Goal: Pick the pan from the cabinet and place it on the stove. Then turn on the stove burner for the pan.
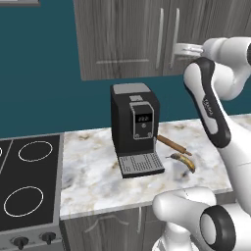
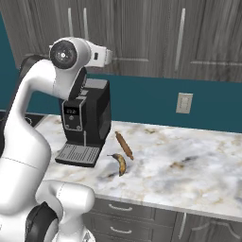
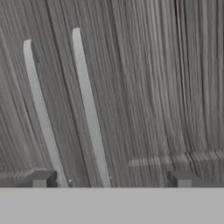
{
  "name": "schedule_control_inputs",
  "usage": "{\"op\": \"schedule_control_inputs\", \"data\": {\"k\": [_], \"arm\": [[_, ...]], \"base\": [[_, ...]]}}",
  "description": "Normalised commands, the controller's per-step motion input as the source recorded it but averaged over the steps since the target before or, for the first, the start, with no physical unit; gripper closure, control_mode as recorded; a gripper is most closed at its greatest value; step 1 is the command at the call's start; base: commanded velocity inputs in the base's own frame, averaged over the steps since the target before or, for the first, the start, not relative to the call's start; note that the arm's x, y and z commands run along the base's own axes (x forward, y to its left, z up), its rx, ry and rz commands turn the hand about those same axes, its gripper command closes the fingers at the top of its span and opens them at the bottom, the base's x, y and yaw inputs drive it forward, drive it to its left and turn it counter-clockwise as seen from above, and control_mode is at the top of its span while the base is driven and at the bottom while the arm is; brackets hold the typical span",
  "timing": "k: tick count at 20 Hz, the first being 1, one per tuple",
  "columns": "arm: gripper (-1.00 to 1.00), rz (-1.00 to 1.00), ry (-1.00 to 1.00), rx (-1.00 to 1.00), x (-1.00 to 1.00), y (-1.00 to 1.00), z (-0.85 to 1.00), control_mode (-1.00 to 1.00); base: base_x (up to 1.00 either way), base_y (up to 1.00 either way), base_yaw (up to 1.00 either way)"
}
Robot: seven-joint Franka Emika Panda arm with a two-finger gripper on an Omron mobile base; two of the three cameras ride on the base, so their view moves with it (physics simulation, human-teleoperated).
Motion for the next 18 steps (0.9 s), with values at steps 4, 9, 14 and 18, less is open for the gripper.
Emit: {"op": "schedule_control_inputs", "data": {"k": [4,9,14,18], "arm": [[-1.00,-0.13,-0.01,-0.11,0.15,0.28,-0.08,-1.00],[-1.00,-0.28,-0.14,-0.18,0.12,0.39,-0.10,-1.00],[-1.00,-0.02,-0.08,0.04,0.06,-0.19,-0.16,-1.00],[-1.00,0.07,-0.13,0.09,0.23,-0.34,-0.11,-1.00]], "base": [[0.00,0.00,0.00],[0.00,0.00,0.00],[0.00,0.00,0.00],[0.00,0.00,0.00]]}}
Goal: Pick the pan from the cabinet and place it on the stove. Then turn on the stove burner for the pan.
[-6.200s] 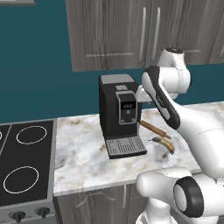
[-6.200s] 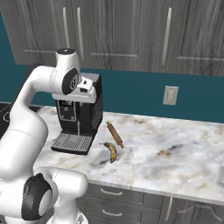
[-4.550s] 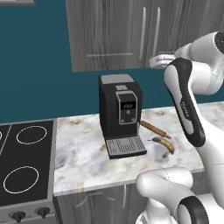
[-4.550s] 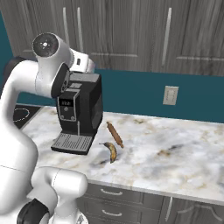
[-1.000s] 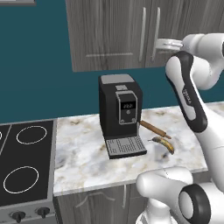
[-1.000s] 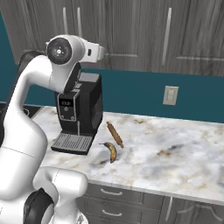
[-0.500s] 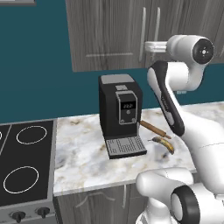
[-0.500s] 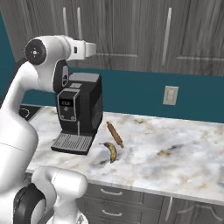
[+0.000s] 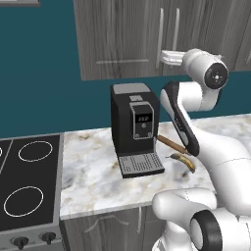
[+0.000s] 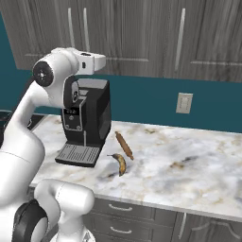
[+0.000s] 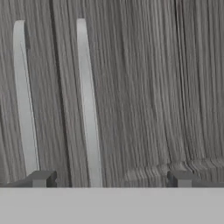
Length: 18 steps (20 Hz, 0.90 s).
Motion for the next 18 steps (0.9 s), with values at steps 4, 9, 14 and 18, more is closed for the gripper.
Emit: {"op": "schedule_control_inputs", "data": {"k": [4,9,14,18], "arm": [[-1.00,0.09,-0.07,0.02,0.07,-0.05,-0.06,-1.00],[-1.00,0.06,-0.11,0.00,0.07,0.08,0.00,-1.00],[-1.00,0.00,-0.03,0.00,0.26,0.23,0.00,-1.00],[-1.00,-0.02,0.00,0.00,0.26,0.25,0.00,-1.00]], "base": [[0.00,0.00,0.00],[0.00,0.00,0.00],[0.00,0.00,0.00],[0.00,0.00,0.00]]}}
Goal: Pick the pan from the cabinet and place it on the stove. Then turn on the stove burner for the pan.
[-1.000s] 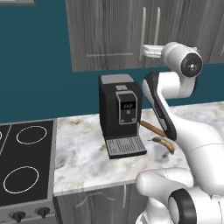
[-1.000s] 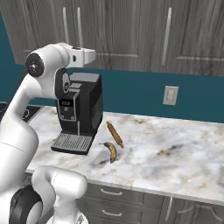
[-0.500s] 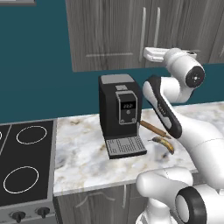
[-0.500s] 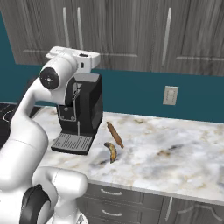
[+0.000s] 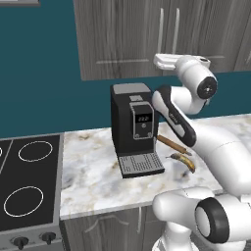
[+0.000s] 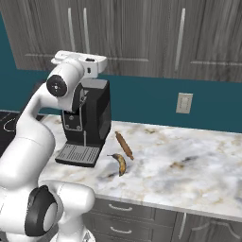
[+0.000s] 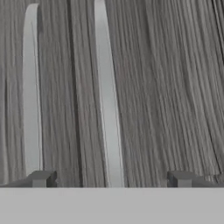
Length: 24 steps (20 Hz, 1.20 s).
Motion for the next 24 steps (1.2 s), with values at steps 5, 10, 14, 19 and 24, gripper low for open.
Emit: {"op": "schedule_control_inputs", "data": {"k": [5,10,14,19,24], "arm": [[-1.00,-0.03,0.00,0.00,0.31,0.11,0.00,-1.00],[-1.00,-0.01,0.00,0.00,0.36,0.01,0.00,-1.00],[1.00,0.00,0.00,0.00,0.44,0.21,-0.04,-1.00],[1.00,0.00,0.02,-0.04,0.09,0.12,-0.08,-1.00],[1.00,0.05,0.01,0.00,-0.05,-0.05,-0.05,-1.00]], "base": [[0.00,0.00,0.00],[0.00,0.00,0.00],[0.00,0.00,0.00],[0.00,0.00,0.00],[0.00,0.00,0.00]]}}
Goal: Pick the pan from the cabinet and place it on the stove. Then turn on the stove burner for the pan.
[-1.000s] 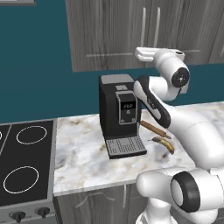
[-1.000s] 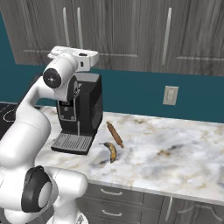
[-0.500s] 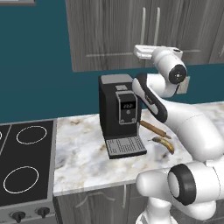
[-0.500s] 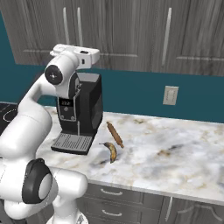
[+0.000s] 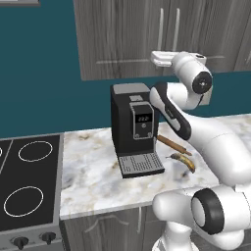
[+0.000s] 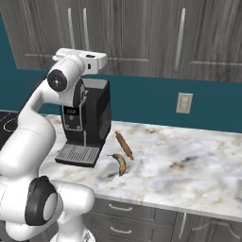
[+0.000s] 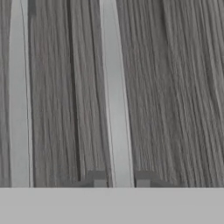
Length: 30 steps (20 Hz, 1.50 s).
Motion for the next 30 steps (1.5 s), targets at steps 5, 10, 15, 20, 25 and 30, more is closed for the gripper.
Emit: {"op": "schedule_control_inputs", "data": {"k": [5,10,15,20,25,30], "arm": [[1.00,0.08,0.00,-0.02,-0.41,-0.19,0.00,-1.00],[1.00,0.11,-0.04,-0.04,-0.87,-0.38,0.02,-1.00],[1.00,0.14,-0.03,-0.05,-0.96,-0.45,0.20,-1.00],[1.00,0.16,0.00,-0.03,-0.84,-0.48,0.08,-1.00],[-1.00,0.10,-0.04,-0.03,-0.54,0.00,-0.05,-1.00],[-1.00,0.01,-0.22,-0.05,-0.98,0.12,0.25,-1.00]], "base": [[0.00,0.00,0.00],[0.00,0.00,0.00],[0.00,0.00,0.00],[0.00,0.00,0.00],[0.00,0.00,0.00],[0.00,0.00,0.00]]}}
